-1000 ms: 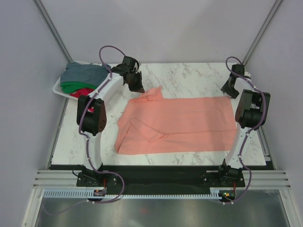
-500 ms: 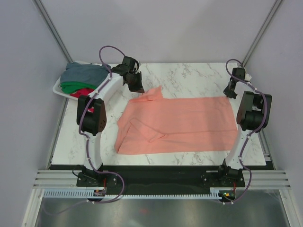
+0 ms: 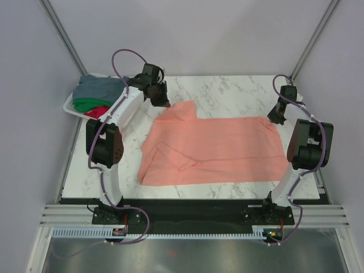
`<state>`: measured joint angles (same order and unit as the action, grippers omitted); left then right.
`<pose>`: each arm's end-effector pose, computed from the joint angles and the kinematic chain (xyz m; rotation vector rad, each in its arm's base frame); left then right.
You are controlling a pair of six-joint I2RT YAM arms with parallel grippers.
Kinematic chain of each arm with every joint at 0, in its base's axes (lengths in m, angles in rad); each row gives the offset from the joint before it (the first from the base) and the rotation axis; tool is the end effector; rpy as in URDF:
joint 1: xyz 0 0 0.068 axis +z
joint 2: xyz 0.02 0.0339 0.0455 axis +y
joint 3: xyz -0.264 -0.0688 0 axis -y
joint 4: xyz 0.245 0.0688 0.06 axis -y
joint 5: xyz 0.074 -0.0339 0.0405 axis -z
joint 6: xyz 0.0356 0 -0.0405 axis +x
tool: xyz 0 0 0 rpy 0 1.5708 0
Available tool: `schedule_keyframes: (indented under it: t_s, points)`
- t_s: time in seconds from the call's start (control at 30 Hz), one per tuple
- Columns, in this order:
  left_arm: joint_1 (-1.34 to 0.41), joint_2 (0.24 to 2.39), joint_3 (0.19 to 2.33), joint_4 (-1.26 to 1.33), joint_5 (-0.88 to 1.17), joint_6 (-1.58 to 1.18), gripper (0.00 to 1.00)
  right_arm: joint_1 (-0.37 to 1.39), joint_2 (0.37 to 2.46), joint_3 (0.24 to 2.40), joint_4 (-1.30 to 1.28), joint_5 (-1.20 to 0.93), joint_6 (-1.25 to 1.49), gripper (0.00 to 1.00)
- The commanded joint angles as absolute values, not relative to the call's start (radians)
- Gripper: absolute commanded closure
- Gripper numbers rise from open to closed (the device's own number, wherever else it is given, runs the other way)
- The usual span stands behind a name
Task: Fold and stack the t-shirts
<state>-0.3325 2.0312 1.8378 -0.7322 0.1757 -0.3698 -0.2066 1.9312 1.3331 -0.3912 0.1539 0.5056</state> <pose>0.4279 -0.1543 0.2747 0.0275 2.5497 -0.5038 0.3995 -0.0893 0.1809 0.9418 2.3636 -0.0806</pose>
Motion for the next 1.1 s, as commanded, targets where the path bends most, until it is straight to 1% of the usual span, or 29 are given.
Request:
schedule_keyframes:
  t_s: [0.0,0.33,0.43,0.67,0.83,1.07]
  points:
    - [-0.334,1.904,1.806,-0.759,0.149,-0.356,0.98,-0.201,1.798,1.295,-0.402,0.135,0.515,1.00]
    - [-0.357,1.666,1.533,-0.759,0.127,-0.360,0.98,-0.222,1.603,1.128,-0.408,0.115,0.517,1.00]
    - [-0.374,1.583,1.461,-0.761,0.104,-0.364,0.98,-0.248,1.527,1.069,-0.407,0.097,0.515,1.00]
    - [-0.402,1.404,1.301,-0.761,0.084,-0.388,0.98,-0.316,1.433,0.959,-0.405,0.052,0.500,1.00]
    - [-0.406,1.287,1.194,-0.767,0.077,-0.411,0.98,-0.365,1.420,0.904,-0.399,0.011,0.491,1.00]
    - [-0.428,1.220,1.101,-0.778,0.077,-0.448,0.98,-0.410,1.437,0.870,-0.382,0.002,0.480,1.00]
